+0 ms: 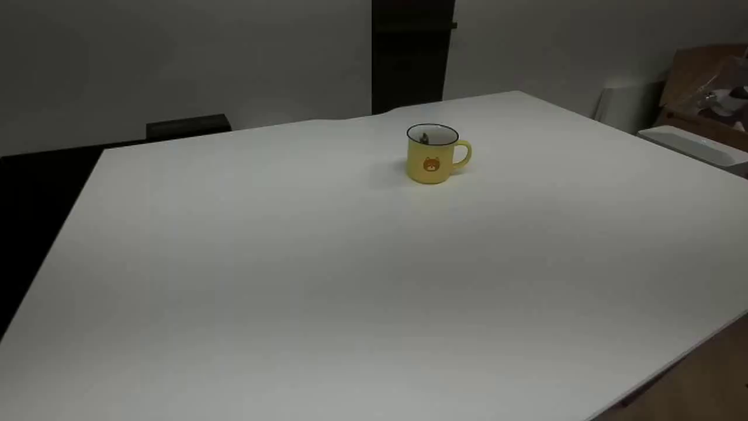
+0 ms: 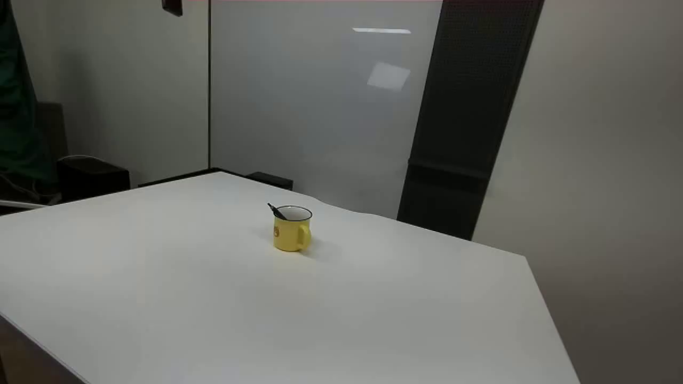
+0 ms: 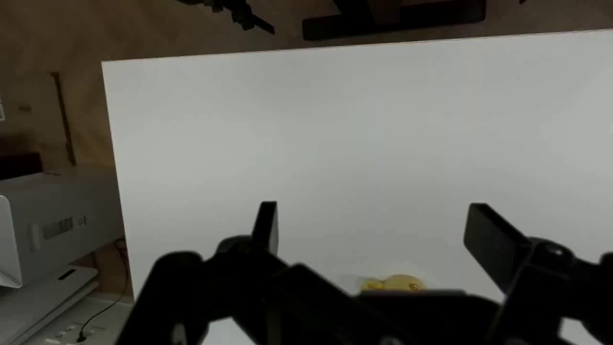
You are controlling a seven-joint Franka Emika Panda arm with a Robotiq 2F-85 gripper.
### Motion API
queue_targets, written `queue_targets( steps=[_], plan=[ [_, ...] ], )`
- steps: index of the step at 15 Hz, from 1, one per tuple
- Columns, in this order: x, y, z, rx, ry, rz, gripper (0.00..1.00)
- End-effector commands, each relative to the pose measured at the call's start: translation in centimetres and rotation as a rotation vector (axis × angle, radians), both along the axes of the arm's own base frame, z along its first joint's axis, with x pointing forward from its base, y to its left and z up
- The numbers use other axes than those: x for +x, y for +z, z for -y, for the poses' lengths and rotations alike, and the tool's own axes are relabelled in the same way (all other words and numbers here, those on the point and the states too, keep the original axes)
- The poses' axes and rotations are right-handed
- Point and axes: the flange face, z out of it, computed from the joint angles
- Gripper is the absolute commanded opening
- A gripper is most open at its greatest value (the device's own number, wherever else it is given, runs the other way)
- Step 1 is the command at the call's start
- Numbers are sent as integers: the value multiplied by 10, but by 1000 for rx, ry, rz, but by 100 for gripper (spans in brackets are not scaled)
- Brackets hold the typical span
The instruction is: Take the pen out of the cup and put it on the table
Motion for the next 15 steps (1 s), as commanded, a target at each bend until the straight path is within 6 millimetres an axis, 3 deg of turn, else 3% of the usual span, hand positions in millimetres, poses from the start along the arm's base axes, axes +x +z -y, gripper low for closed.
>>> queue_targets(
  steps=[1, 12, 15],
  plan=[
    [0, 0, 0, 0, 0, 0, 100],
    [0, 1, 0, 0, 0, 1, 100],
    [22, -11, 5, -7, -23, 23, 100]
  ],
)
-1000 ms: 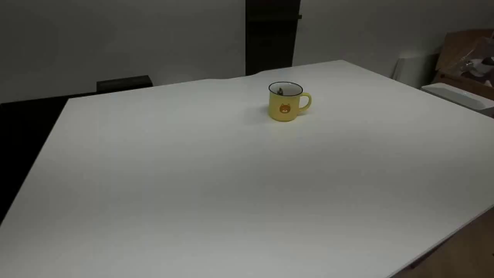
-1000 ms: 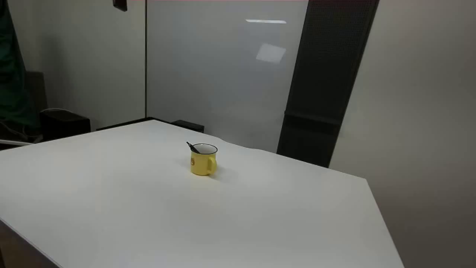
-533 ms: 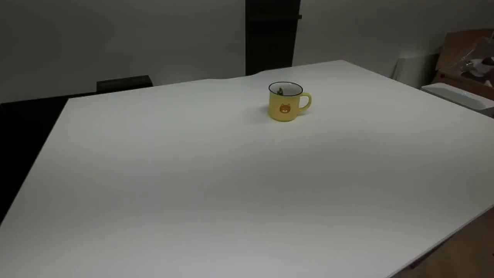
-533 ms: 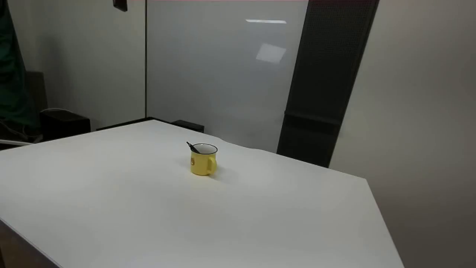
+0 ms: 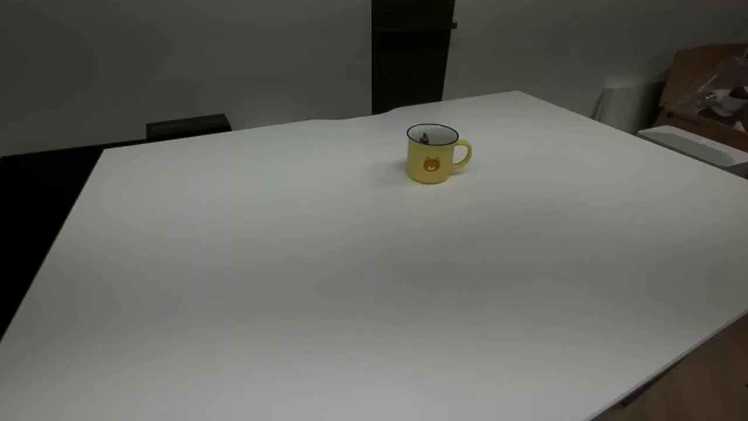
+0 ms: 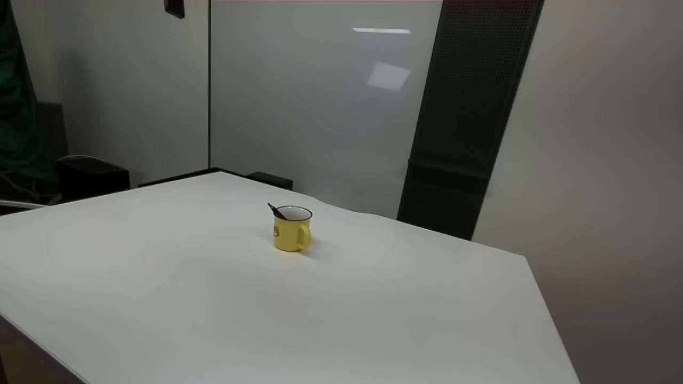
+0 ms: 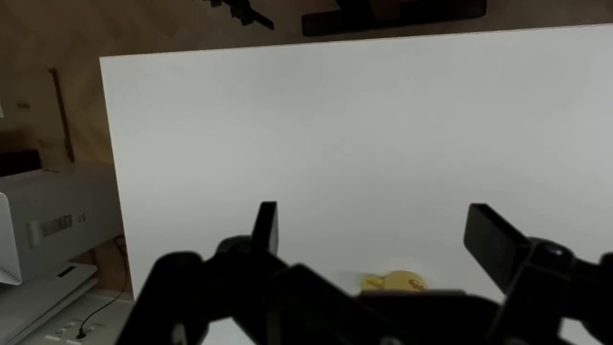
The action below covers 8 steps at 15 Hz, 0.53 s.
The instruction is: Take the pen out of the cup and put it on the table
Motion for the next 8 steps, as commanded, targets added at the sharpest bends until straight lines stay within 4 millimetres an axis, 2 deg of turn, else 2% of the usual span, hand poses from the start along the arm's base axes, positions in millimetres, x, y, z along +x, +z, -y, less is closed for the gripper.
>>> queue_targets(
  steps=[1, 3, 8],
  plan=[
    [31, -16, 6, -5, -28, 30, 100],
    [54, -32, 9, 7, -22, 69, 100],
    [121, -87, 16, 108, -23, 130, 100]
  ],
)
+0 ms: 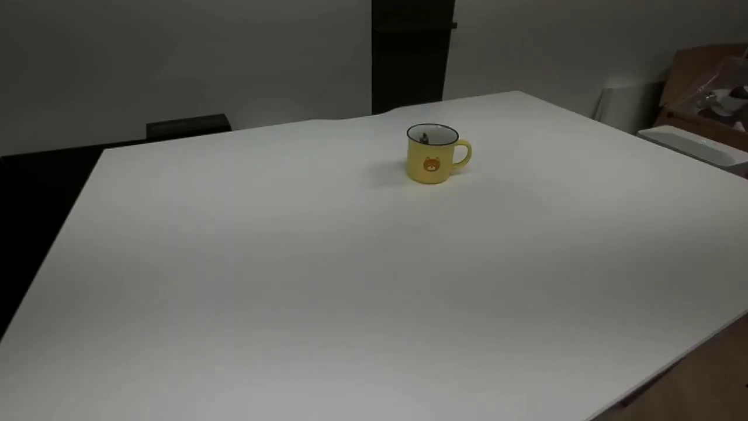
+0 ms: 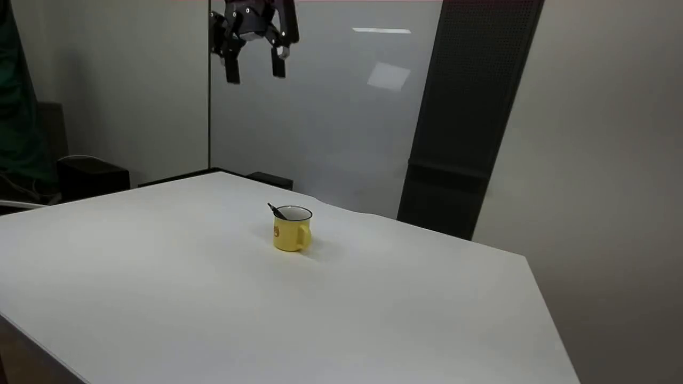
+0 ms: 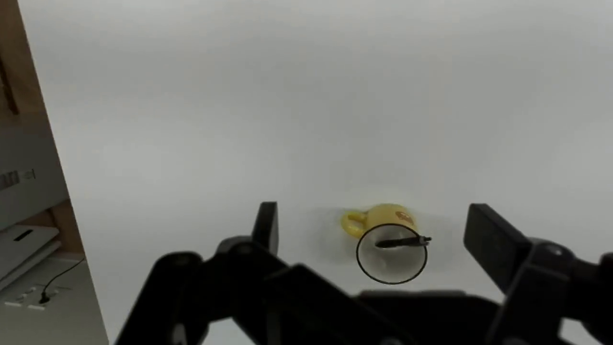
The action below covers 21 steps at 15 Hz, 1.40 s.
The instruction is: Take the pen out of the cup and put it on the table
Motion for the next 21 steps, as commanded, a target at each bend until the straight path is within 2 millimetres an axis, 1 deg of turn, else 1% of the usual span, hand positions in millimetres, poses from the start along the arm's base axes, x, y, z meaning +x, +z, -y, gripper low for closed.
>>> queue_targets(
  steps=[1, 4, 6, 7, 8, 9, 13, 14, 17, 21],
  plan=[
    [53, -30, 3, 70, -23, 15, 100],
    [83, -56, 6, 110, -10, 25, 100],
    [98, -78, 5, 124, 0, 9, 100],
    [77, -68, 6, 109, -3, 15, 100],
    [82, -76, 7, 110, -2, 8, 100],
    [82, -81, 7, 110, -2, 2, 100],
    [81, -75, 5, 109, 1, 12, 100],
    [83, -75, 3, 79, -11, 33, 100],
    [93, -95, -10, 41, 12, 30, 100],
    [102, -134, -37, -4, 45, -10, 100]
  ],
)
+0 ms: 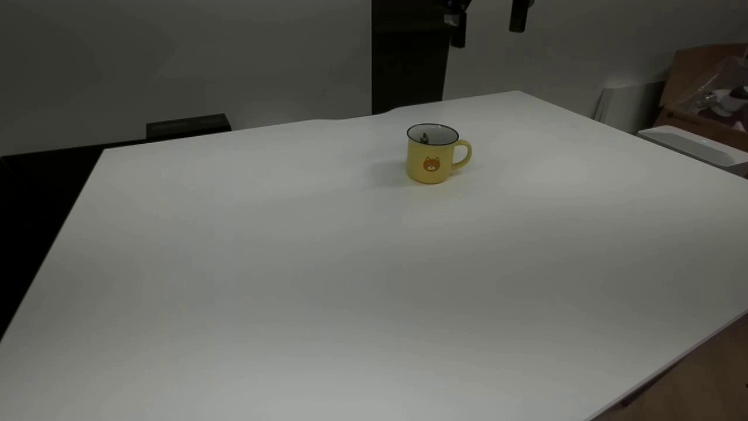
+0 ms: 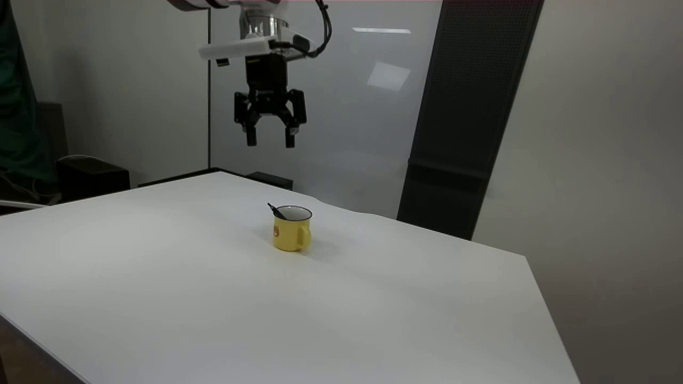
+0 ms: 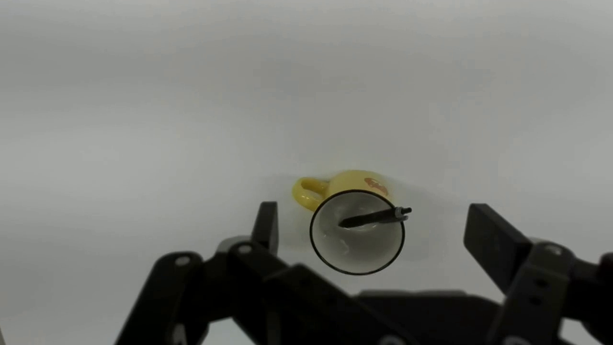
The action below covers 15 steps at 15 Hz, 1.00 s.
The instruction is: Take the pen out of the cup and put it on the table
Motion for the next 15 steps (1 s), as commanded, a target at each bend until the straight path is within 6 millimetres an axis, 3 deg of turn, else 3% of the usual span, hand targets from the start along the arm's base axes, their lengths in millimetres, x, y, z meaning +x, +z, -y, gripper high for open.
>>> queue_targets(
  steps=[1, 8, 15],
  plan=[
    [15, -29, -22, -53, 7, -15, 100],
    [47, -70, -39, -35, 70, 29, 100],
    [43, -85, -37, -10, 68, 24, 100]
  ],
)
